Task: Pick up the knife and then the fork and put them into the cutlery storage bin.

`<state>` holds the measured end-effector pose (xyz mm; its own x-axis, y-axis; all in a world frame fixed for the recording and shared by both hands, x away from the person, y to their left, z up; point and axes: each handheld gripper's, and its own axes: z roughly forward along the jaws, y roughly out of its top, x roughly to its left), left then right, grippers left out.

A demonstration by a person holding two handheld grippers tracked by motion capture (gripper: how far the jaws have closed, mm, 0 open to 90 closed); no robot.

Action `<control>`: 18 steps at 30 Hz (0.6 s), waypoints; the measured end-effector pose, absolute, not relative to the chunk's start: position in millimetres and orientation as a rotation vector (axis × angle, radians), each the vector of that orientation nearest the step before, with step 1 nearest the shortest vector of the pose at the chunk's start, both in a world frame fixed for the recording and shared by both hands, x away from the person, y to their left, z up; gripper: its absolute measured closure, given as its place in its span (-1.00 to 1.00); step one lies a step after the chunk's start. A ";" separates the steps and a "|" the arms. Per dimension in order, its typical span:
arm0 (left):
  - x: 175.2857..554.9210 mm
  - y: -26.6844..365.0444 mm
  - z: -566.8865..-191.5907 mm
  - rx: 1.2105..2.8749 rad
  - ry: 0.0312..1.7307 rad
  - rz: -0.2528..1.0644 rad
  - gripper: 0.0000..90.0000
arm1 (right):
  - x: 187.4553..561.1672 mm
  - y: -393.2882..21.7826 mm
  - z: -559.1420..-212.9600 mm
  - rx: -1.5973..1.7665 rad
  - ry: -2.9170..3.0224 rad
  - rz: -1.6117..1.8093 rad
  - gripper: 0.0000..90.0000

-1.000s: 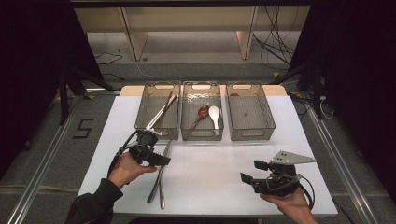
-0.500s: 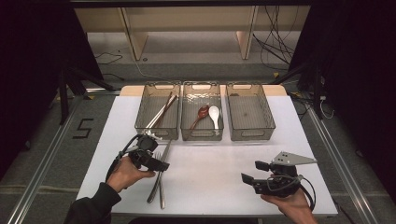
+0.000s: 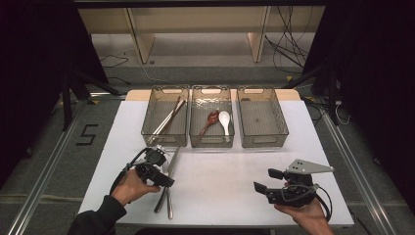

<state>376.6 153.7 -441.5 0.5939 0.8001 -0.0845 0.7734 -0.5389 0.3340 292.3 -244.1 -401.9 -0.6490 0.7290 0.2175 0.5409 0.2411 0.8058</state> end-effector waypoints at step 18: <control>377.5 156.6 -458.5 2.557 1.229 -0.018 0.31 | 291.8 -242.0 -401.6 1.188 2.318 1.358 -0.39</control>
<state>377.5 156.6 -458.5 0.6335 0.7607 -0.1412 0.7646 -0.5876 0.2647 291.8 -242.0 -401.6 -0.6555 0.7254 0.2099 0.5376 0.2531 0.8043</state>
